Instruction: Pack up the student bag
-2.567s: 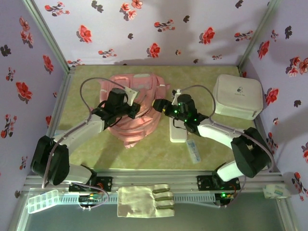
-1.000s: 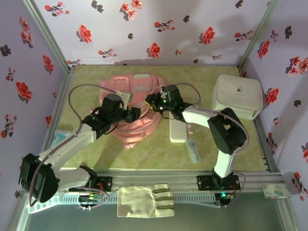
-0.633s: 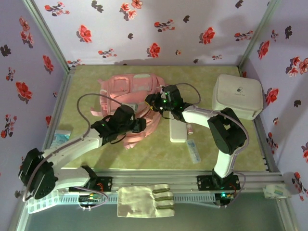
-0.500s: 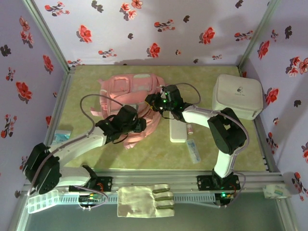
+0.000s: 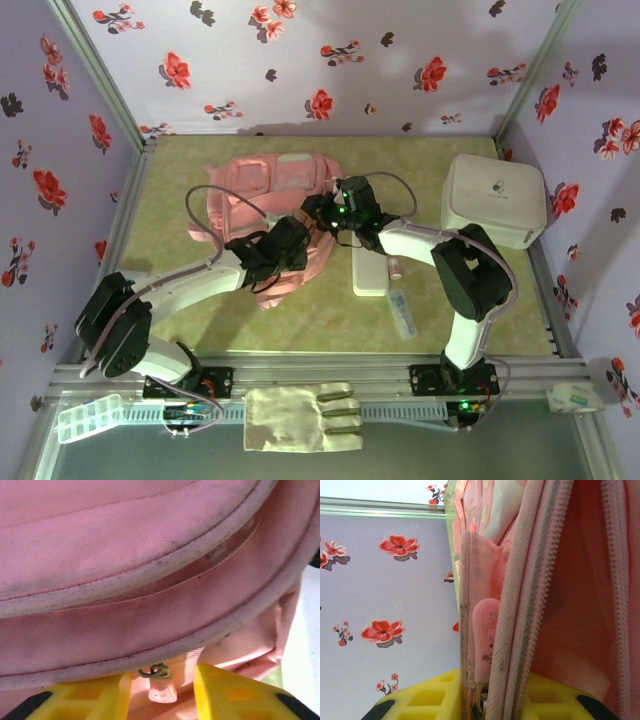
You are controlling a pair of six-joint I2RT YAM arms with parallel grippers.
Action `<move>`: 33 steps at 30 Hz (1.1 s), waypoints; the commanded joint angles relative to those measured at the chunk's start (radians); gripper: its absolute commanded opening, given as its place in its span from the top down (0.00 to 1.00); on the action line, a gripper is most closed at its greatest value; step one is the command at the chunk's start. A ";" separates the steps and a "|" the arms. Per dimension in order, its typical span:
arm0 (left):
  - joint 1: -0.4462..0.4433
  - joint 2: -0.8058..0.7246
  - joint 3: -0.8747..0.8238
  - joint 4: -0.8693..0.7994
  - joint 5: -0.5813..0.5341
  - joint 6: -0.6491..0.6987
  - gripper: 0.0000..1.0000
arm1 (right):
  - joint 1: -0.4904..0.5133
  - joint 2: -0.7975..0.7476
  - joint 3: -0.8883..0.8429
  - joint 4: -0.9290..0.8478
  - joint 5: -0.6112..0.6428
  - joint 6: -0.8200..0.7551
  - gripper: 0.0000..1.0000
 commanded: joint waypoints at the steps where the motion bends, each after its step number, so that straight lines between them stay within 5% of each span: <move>1: -0.005 0.029 0.040 -0.067 -0.102 -0.056 0.65 | 0.012 -0.014 0.015 0.092 -0.018 -0.019 0.74; 18: -0.014 -0.008 0.022 -0.079 -0.125 -0.053 0.99 | 0.012 -0.008 0.018 0.081 -0.005 -0.029 0.75; 26: 0.005 -0.078 0.000 -0.163 -0.125 0.072 1.00 | -0.020 -0.053 -0.037 0.046 0.063 -0.067 0.78; 33: 0.113 -0.256 -0.155 -0.157 -0.091 0.107 1.00 | -0.068 -0.079 -0.099 0.089 0.093 -0.074 0.82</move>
